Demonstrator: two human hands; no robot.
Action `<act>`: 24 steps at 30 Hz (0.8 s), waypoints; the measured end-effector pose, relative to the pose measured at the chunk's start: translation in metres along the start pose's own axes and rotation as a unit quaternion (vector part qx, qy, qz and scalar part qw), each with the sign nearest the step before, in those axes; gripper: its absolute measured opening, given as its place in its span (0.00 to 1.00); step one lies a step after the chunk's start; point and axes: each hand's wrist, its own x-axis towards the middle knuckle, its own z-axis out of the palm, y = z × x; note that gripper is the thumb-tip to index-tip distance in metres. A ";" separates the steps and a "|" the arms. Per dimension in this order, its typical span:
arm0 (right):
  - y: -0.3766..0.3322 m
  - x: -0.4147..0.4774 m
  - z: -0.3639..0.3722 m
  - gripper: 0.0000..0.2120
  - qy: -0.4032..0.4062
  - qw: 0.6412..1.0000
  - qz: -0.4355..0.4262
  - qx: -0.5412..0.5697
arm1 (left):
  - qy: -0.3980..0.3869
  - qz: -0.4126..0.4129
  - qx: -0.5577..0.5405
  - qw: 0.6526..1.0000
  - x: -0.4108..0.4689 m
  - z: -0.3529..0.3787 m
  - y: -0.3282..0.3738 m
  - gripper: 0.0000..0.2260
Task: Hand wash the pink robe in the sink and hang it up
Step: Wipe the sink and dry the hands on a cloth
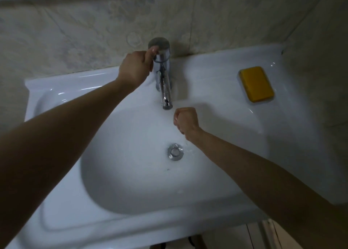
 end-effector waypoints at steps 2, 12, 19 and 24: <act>0.003 -0.004 0.001 0.18 0.026 0.999 -0.019 0.023 | -0.003 0.004 -0.007 1.000 0.000 0.000 0.000 0.25; 0.084 -0.017 0.008 0.15 -0.127 0.808 -0.045 -0.573 | -0.006 0.006 -0.025 1.000 0.002 -0.001 -0.003 0.25; 0.113 -0.026 0.023 0.19 -0.113 0.820 -0.049 -0.559 | -0.007 0.018 -0.022 1.000 0.003 -0.001 -0.002 0.25; 0.099 0.009 -0.020 0.33 0.131 0.801 -0.307 -0.497 | -0.022 0.024 -0.028 0.999 0.004 -0.001 -0.003 0.25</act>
